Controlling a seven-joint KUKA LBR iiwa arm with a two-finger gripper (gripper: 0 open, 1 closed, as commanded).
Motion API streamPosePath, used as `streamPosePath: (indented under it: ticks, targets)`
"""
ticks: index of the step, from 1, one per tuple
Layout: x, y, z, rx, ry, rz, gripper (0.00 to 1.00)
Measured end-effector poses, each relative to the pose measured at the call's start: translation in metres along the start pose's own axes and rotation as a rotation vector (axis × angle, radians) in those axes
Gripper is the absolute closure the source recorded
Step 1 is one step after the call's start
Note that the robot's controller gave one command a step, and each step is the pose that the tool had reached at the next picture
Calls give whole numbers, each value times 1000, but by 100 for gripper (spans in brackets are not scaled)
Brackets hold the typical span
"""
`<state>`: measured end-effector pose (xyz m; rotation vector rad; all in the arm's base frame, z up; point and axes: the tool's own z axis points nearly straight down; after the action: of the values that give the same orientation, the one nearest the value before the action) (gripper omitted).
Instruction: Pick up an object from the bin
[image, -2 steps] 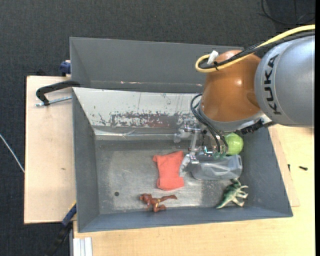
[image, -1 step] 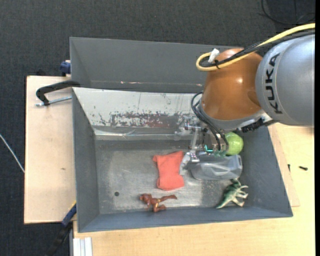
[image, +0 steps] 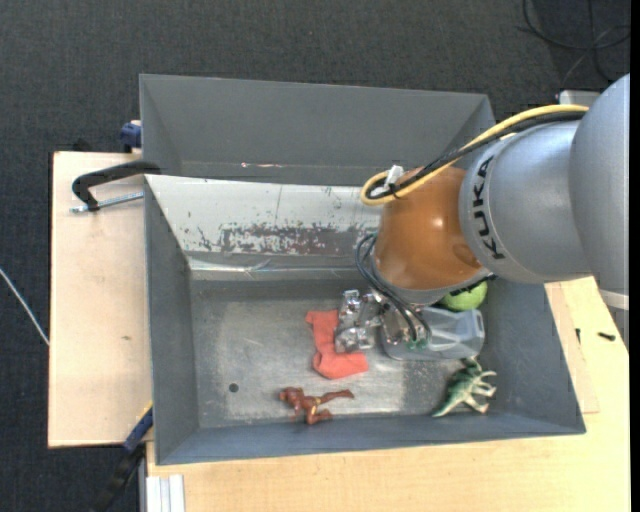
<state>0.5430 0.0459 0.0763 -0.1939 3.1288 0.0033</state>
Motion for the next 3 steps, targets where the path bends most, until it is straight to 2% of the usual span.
streamPosePath:
  ticks: [1,2,3]
  targets:
    - [-3,0,0,0,-14,1,0]
    - [-1,0,-1,0,-3,0,100]
    - [-1,0,-1,0,-3,0,100]
